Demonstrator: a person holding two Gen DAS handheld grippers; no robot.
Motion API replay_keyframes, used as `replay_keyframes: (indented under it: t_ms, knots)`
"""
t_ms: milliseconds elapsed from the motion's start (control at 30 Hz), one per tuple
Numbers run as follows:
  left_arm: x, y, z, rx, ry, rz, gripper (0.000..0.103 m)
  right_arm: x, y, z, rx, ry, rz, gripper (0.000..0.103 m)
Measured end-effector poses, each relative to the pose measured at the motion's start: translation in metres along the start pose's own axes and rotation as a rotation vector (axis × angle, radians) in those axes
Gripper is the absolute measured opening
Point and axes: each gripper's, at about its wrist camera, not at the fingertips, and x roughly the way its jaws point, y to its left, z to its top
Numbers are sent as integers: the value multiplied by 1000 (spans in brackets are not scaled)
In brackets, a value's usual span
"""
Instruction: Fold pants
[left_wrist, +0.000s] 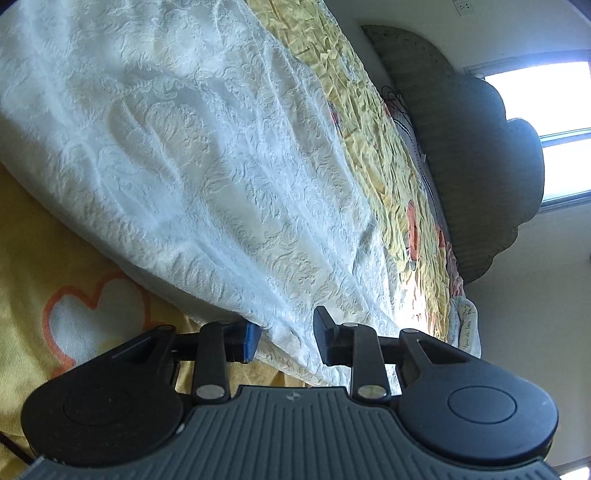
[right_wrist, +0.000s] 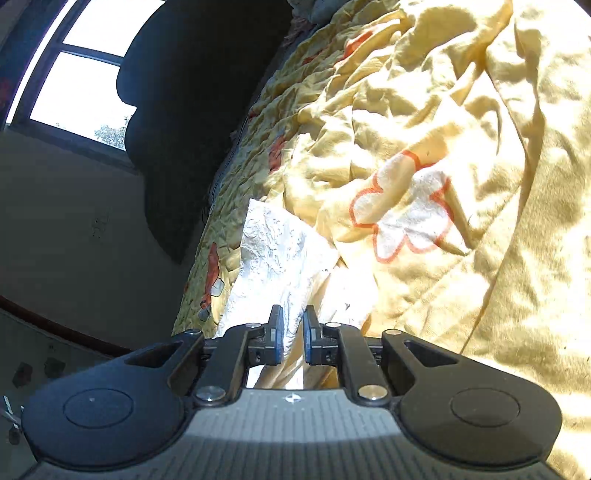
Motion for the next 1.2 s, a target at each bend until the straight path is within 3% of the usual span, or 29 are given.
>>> replay_keyframes:
  t_ms: [67,100,167,200,233,267,400,467,567,667,800,900,933,1033,1200]
  knots:
    - [-4,-1,-2,8,-17,14,39,7,0,0,37,18,41,46]
    - [-5,-2,-2,12,-27,23,39,11,3,1,34,21,47,52]
    - [-7,-5,0,52,-65,47,33,18,10,4,22,-3,48,56]
    - [-8,-8,0,103,-99,94,6,19,13,5,10,-28,51,51]
    - [-9,-10,1,141,-124,119,6,21,17,6,-7,-40,48,17]
    - [-11,-12,3,152,-136,120,6,22,22,8,-32,-42,43,4]
    - [-33,-20,3,201,-171,79,6,15,42,7,-103,-43,26,4]
    - [-31,-17,5,209,-132,89,6,14,39,5,-125,-24,3,5]
    - [-12,-5,2,183,-54,141,6,17,5,1,-84,5,-44,5]
    - [-15,-4,-3,219,-62,121,21,10,-5,0,-24,-7,-14,7]
    - [-38,-1,-9,236,-58,82,45,-11,2,1,-70,-34,-79,10]
    - [-60,6,-17,238,-77,99,61,-29,3,2,-108,-27,-155,38]
    - [-65,10,-18,222,-82,107,62,-28,2,1,-112,-9,-168,52]
    - [-72,24,-15,147,-91,104,62,-27,4,1,-115,9,-137,63]
    - [-78,41,-7,-18,-162,79,62,13,13,5,-70,39,-69,66]
